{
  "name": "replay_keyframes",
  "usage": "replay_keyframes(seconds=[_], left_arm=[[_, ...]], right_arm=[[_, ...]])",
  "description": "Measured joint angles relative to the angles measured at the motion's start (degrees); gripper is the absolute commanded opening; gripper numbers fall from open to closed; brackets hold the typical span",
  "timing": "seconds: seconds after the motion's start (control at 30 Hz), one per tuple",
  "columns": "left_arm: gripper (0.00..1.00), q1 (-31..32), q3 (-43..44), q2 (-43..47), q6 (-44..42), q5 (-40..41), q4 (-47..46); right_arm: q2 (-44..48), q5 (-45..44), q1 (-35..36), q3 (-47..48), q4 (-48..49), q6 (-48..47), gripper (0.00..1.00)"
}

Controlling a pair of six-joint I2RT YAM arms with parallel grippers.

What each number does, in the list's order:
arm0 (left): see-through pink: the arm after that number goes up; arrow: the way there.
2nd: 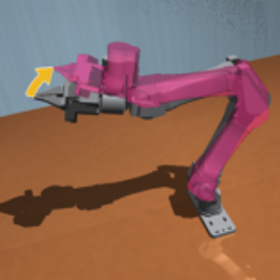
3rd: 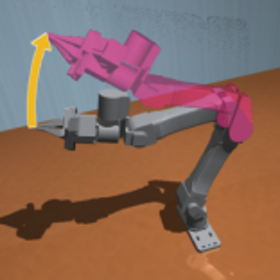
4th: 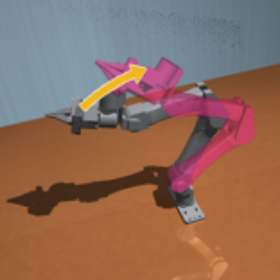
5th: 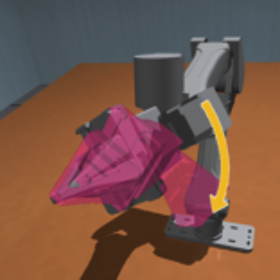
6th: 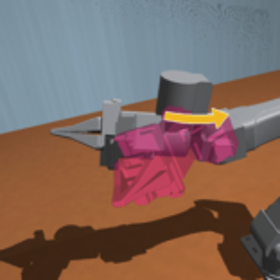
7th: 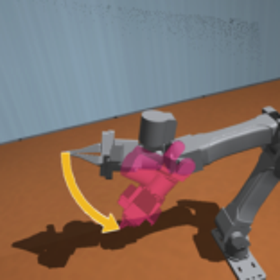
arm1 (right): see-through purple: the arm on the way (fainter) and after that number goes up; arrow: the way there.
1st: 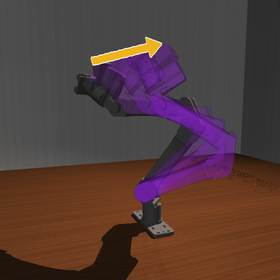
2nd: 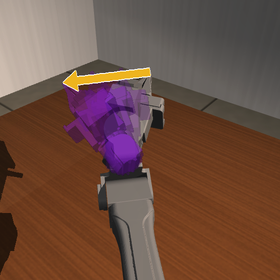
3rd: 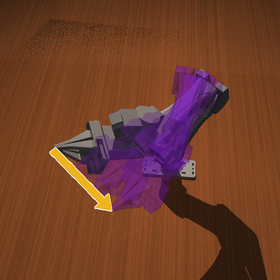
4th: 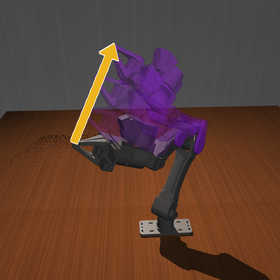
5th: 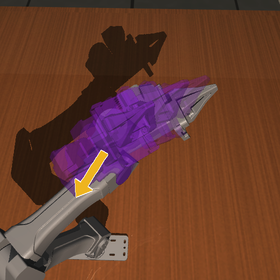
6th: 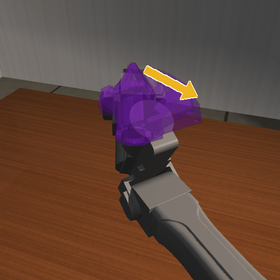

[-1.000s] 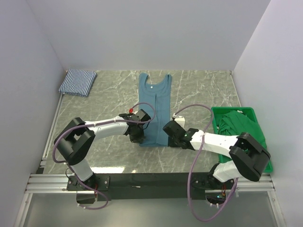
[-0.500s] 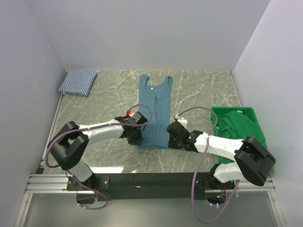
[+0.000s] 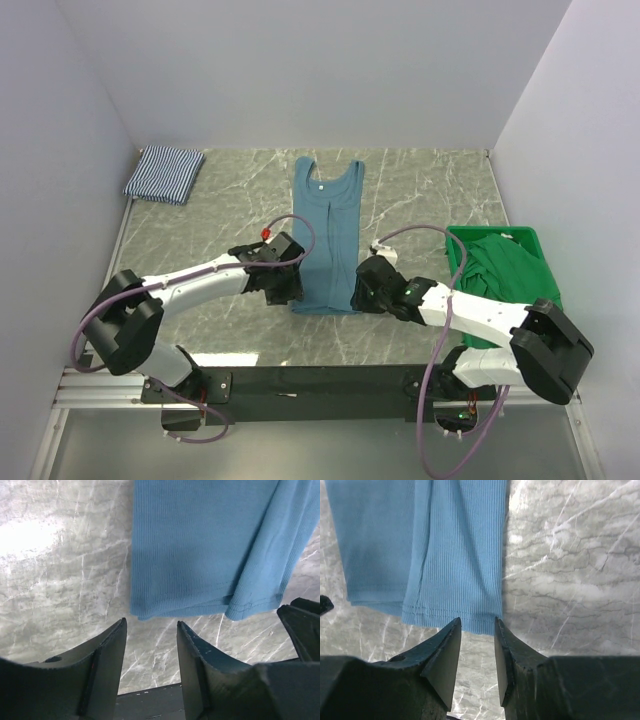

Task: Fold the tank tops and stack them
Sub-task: Fold the tank top

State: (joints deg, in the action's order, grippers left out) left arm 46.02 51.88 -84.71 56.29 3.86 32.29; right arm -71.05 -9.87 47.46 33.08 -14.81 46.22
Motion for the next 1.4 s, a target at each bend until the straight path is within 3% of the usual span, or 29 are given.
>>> replay_keyframes(seconds=[0.37, 0.57, 0.77, 0.97, 1.1, 1.4], left_arm=[[0.53, -4.1, -6.8, -1.0, -2.4, -8.2, -7.9], [0.5, -4.7, -8.3, -1.9, -2.4, -10.8, -12.3], [0.39, -4.7, -8.3, -3.5, -1.8, -12.0, -14.9], [0.01, -4.7, -8.3, -4.9, -1.1, -12.6, -16.8], [0.01, -3.7, -8.5, -4.5, -0.9, -12.0, -17.0], [0.0, 4.9, -14.6, 3.9, 3.6, -9.2, -12.5]], right_arm=[[-3.8, 4.4, -0.2, -1.7, 3.7, 0.1, 0.44], [-4.2, 5.0, -0.3, -1.9, 5.1, 0.8, 0.42], [-4.2, 4.8, -0.3, -2.3, 5.3, 0.9, 0.29], [-4.5, 4.8, -0.3, -2.4, 5.3, 1.0, 0.11], [-4.2, 4.7, -0.3, -2.4, 4.9, 0.9, 0.02], [6.9, 3.7, 5.0, -6.6, -2.4, 4.0, 0.01]])
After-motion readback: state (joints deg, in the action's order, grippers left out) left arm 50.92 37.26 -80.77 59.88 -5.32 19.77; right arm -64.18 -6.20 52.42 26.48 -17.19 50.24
